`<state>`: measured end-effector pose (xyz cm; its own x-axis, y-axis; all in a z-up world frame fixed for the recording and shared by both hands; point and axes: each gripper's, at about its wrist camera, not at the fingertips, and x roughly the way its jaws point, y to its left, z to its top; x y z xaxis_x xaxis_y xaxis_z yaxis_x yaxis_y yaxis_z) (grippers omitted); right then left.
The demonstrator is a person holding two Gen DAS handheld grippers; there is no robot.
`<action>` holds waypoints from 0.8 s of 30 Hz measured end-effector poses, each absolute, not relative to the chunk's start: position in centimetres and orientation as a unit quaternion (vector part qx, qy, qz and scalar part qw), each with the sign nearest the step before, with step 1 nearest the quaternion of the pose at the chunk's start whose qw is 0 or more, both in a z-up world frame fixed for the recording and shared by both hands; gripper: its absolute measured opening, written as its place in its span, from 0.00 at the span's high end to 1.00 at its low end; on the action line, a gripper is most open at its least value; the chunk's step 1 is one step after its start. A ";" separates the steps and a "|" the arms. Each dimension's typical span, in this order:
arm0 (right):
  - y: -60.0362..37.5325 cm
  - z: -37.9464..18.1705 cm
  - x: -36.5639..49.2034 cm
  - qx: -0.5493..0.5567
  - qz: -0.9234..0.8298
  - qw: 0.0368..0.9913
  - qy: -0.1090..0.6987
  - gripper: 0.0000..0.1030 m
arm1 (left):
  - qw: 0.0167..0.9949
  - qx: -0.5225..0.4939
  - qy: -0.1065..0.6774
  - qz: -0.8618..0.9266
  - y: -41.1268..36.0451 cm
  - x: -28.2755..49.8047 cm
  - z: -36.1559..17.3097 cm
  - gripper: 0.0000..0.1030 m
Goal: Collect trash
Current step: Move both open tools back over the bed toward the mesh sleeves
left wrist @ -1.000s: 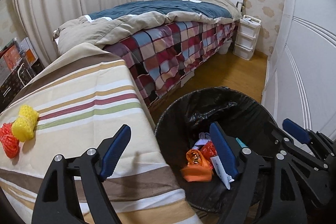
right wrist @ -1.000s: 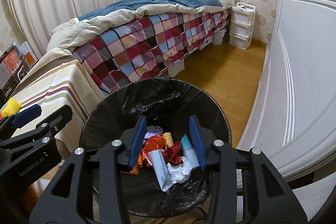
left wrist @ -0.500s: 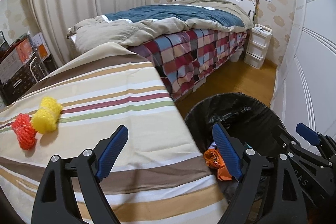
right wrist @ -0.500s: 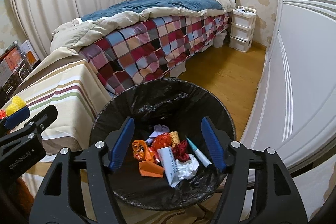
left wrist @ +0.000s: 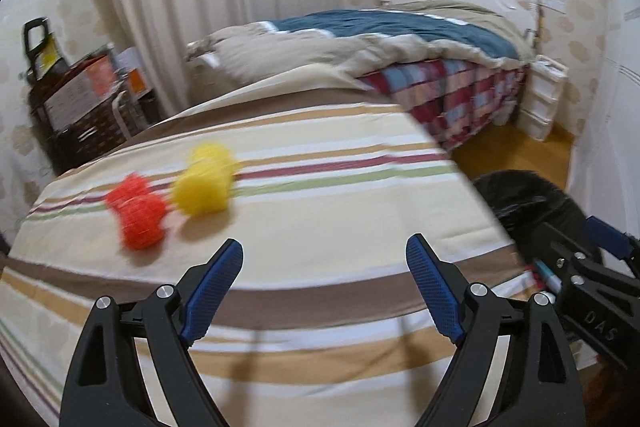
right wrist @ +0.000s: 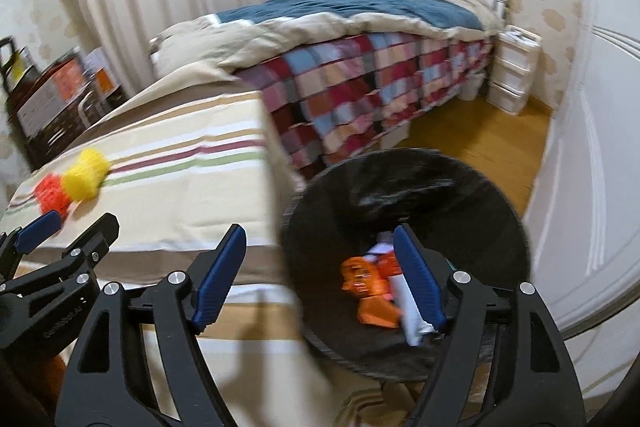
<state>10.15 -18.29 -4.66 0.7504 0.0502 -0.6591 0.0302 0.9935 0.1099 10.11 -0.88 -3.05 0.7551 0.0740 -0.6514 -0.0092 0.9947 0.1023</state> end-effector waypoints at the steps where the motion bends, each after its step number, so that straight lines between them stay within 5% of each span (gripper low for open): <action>1: -17.2 -4.7 10.2 0.052 0.017 0.933 0.356 0.28 | 0.935 0.045 0.350 0.033 0.2 10.0 -3.2 0.19; 24: -1.2 -6.0 14.1 -0.062 0.107 0.903 0.411 0.25 | 0.903 -0.020 0.410 0.129 13.6 12.9 -5.2 0.19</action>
